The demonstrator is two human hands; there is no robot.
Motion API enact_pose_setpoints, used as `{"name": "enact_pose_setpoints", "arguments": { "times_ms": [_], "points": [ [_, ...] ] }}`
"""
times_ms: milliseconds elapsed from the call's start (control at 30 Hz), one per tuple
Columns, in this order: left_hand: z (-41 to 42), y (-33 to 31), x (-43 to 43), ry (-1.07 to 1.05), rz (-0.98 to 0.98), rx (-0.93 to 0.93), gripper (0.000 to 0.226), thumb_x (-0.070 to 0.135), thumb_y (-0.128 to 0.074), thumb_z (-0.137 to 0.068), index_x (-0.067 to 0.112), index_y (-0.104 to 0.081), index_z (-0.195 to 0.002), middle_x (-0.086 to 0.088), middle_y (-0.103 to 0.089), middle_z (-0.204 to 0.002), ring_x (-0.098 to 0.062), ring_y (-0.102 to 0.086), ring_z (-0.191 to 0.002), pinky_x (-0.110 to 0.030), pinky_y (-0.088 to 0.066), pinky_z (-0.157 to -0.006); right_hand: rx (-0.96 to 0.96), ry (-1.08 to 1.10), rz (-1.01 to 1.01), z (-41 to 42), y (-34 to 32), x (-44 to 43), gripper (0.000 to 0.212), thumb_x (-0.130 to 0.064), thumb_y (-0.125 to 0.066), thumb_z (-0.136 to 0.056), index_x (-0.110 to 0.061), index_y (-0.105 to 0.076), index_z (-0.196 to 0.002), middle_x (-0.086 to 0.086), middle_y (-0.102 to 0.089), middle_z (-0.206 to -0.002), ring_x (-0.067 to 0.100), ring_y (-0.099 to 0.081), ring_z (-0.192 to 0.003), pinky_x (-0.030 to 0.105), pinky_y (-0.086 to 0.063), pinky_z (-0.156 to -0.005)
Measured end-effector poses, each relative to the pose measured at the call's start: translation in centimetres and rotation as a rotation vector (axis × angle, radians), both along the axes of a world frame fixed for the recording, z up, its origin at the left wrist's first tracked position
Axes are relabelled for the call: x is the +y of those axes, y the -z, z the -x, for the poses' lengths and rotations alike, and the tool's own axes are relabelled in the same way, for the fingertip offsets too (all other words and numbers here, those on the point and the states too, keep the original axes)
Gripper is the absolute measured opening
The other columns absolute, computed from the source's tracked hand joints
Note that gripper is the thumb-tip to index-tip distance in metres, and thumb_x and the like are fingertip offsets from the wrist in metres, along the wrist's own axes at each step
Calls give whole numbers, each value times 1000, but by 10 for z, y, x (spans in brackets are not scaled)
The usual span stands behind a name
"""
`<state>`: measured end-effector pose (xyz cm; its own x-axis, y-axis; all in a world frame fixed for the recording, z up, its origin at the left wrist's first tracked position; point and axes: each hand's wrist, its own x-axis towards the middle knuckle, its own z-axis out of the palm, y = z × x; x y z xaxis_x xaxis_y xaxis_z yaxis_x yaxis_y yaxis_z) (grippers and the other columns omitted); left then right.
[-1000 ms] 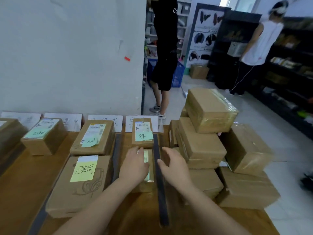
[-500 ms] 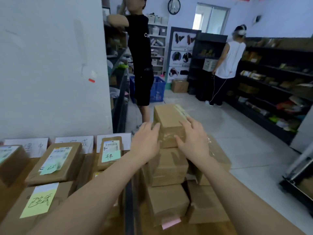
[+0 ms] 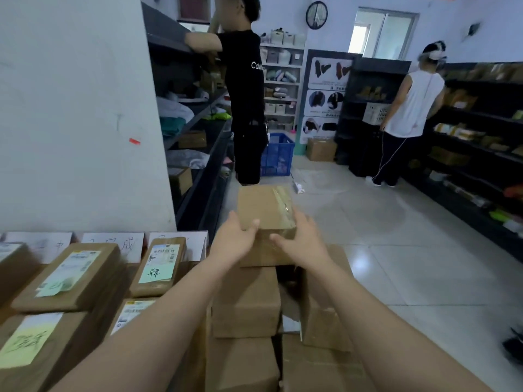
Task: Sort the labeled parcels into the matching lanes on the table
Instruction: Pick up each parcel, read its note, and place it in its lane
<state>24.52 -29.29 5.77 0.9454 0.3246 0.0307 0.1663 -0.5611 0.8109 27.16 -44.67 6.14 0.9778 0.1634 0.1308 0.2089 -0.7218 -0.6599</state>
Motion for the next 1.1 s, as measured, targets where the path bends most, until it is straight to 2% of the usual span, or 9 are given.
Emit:
{"name": "enact_pose_setpoints", "arguments": {
  "times_ms": [100,200,333,500,667,800,900,1033,1100],
  "points": [
    [7,-9,-5,-71,184,-178,33,39,-40,-101,22,-62,-118,1,-65,-115,-19,-58,-107,-38,-47,-92,7,8,-88,-1,0,-4,88,-55,-73,-78,-30,-29,-151,7,-35,-143,26,-41,-132,39,-39,-103],
    [13,-20,-12,-67,291,-289,34,34,-37,-104,26,-63,-123,9,-62,-115,-10,-55,-105,-27,-42,-85,67,38,-234,2,-1,-3,104,-78,-70,-62,-31,-34,-147,6,-33,-142,28,-42,-130,41,-41,-103],
    [17,-24,-20,13,270,-371,33,28,-39,-104,25,-60,-130,11,-60,-124,-4,-52,-114,-22,-39,-96,122,133,-308,3,-6,-1,123,-97,-55,-40,-27,-37,-140,9,-33,-137,33,-39,-130,51,-41,-105],
    [21,-19,-21,54,290,-359,38,16,-39,-104,26,-53,-137,13,-54,-134,-2,-47,-123,-21,-36,-105,170,195,-402,-2,-14,-2,92,-83,-67,-55,-27,-44,-124,10,-38,-130,32,-40,-125,48,-43,-102],
    [26,-19,-14,85,263,-317,46,-1,-37,-101,22,-52,-138,7,-53,-137,-2,-47,-123,-10,-37,-98,140,113,-423,-1,-6,-3,70,-77,-69,-63,-35,-42,-112,7,-37,-128,30,-43,-122,48,-45,-100],
    [30,-21,-13,67,259,-340,42,7,-38,-103,25,-53,-137,6,-53,-139,-7,-48,-125,-24,-40,-106,73,81,-531,6,4,-8,80,-78,-70,-58,-34,-46,-121,1,-47,-131,24,-50,-118,48,-49,-97],
    [30,-37,-11,57,368,-362,38,16,-37,-105,30,-55,-134,6,-54,-137,-8,-51,-121,-30,-44,-103,82,122,-752,6,-5,-12,78,-62,-75,-72,-26,-43,-134,-2,-50,-125,20,-53,-112,39,-48,-92],
    [32,-54,0,6,485,-288,40,49,-33,-102,33,-59,-129,6,-65,-121,-11,-60,-109,-37,-48,-98,140,125,-1055,-1,-26,-20,59,-59,-72,-75,-21,-52,-115,5,-63,-118,25,-61,-109,49,-51,-95],
    [35,-57,1,-9,590,-269,55,62,-25,-97,27,-65,-112,5,-71,-106,-13,-64,-100,-34,-47,-94,133,25,-1140,0,-40,-23,41,-51,-66,-85,-16,-59,-106,1,-68,-106,23,-63,-107,42,-52,-91]
  ]
}}
